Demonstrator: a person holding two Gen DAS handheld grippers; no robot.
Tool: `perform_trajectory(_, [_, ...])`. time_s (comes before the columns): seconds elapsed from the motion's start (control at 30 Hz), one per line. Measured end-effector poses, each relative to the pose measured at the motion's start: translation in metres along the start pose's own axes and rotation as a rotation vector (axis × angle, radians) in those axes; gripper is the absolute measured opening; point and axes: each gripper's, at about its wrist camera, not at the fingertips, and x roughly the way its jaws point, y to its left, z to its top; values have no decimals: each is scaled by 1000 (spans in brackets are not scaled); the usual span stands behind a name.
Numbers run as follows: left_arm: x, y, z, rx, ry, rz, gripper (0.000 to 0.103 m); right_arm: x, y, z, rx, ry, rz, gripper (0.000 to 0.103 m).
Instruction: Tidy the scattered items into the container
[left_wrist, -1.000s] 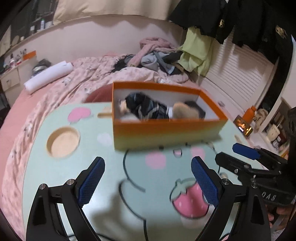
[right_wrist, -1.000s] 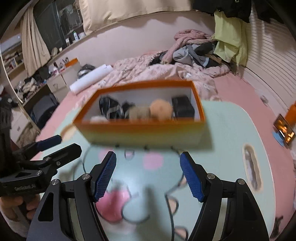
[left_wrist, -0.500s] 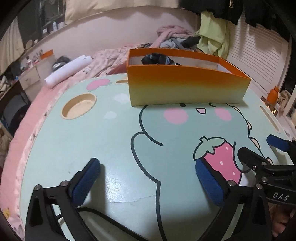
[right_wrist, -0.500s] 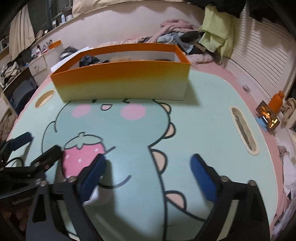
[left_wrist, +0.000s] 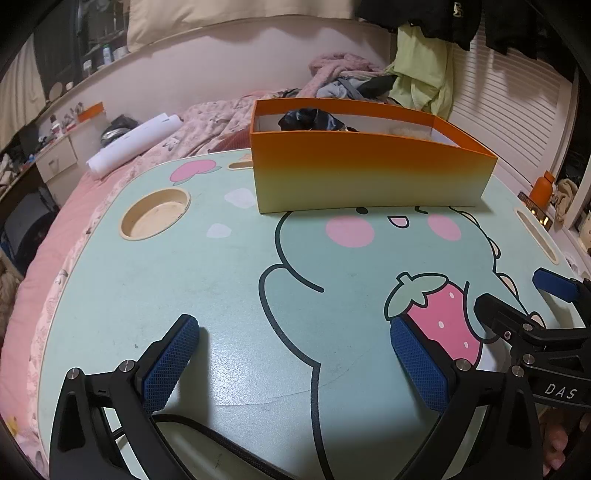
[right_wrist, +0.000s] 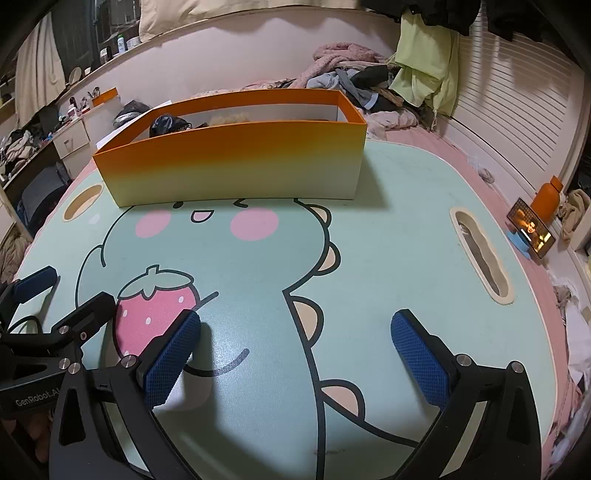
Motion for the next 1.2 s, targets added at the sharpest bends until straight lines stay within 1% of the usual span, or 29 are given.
perform_trajectory(0.6, [-1,-2,1,4,3,-5,103,0,0,0,1,1,1,103])
perform_trajectory(0.63, [-2,-1,2,8,6,-26,103,0,0,0,1,1,1,103])
perform_trajectory(0.7, [-5,-2,8,7,22,-99,102,0,1,0,1,1,6,103])
perform_trajectory(0.73, [-9,1,15,-14,29,-137,101,0,2,0,-1,0,10,103])
perform_trajectory(0.77, [-14,5,25,-48,23,-152,99,0,2,-1,-3,-1,13,103])
perform_trajectory(0.83, [-27,8,49,-79,-13,-150,98,-1,4,-1,-7,-1,14,103])
perform_trajectory(0.87, [-34,6,63,-67,-37,-159,97,-1,5,-1,-8,-2,16,103])
perform_trajectory(0.93, [-45,1,99,-29,-79,-214,95,-1,6,-1,-11,-3,19,103])
perform_trajectory(0.97, [-44,-2,114,-19,-78,-232,90,-1,5,-1,-11,-3,19,103])
perform_trajectory(1.0, [-38,-5,131,-10,-56,-233,86,-1,6,-2,-11,-4,20,103])
perform_trajectory(1.03, [-25,-10,147,4,-16,-221,79,-1,6,-2,-11,-4,19,103])
perform_trajectory(1.07, [-14,-12,157,15,11,-214,73,-1,6,-2,-11,-4,20,103])
perform_trajectory(1.1, [5,-17,168,34,58,-188,71,-1,6,-2,-11,-4,20,103])
perform_trajectory(1.13, [27,-20,177,42,108,-137,66,-1,6,-2,-12,-4,20,103])
perform_trajectory(1.17, [43,-20,182,36,138,-96,62,-1,7,-2,-12,-4,20,103])
perform_trajectory(1.2, [54,-20,183,29,158,-76,61,-2,7,-3,-13,-5,21,103])
